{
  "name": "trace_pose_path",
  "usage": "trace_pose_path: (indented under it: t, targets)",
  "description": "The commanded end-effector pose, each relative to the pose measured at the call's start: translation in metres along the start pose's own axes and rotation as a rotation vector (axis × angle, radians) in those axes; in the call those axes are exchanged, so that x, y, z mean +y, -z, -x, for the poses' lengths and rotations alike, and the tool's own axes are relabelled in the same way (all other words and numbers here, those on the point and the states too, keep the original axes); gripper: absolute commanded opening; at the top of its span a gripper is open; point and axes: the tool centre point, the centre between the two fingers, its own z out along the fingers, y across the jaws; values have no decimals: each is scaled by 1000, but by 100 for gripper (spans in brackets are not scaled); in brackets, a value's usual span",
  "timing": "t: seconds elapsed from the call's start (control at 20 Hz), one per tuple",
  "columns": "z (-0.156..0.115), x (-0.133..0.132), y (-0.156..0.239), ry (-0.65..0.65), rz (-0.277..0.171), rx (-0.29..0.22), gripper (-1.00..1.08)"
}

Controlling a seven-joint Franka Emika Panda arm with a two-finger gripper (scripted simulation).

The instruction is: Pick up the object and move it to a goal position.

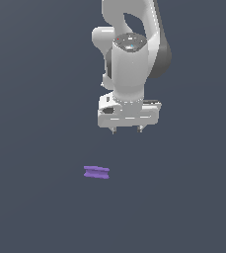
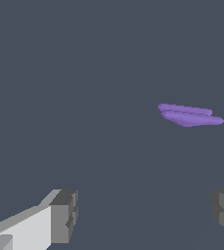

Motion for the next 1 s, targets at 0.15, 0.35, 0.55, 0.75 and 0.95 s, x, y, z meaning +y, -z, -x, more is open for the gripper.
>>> trace_pose_path:
  t: [0.15,0.35,0.55,0.75,0.95]
  targets:
    - [-3,3,-4,45,3,-2,100]
    - [-7,8,-9,101,7,-6,100]
    - [-12,14,-16,176,12,-11,100]
    - [-18,21,-24,270,17,-18,100]
    - [-24,30,-34,371,21,-26,100]
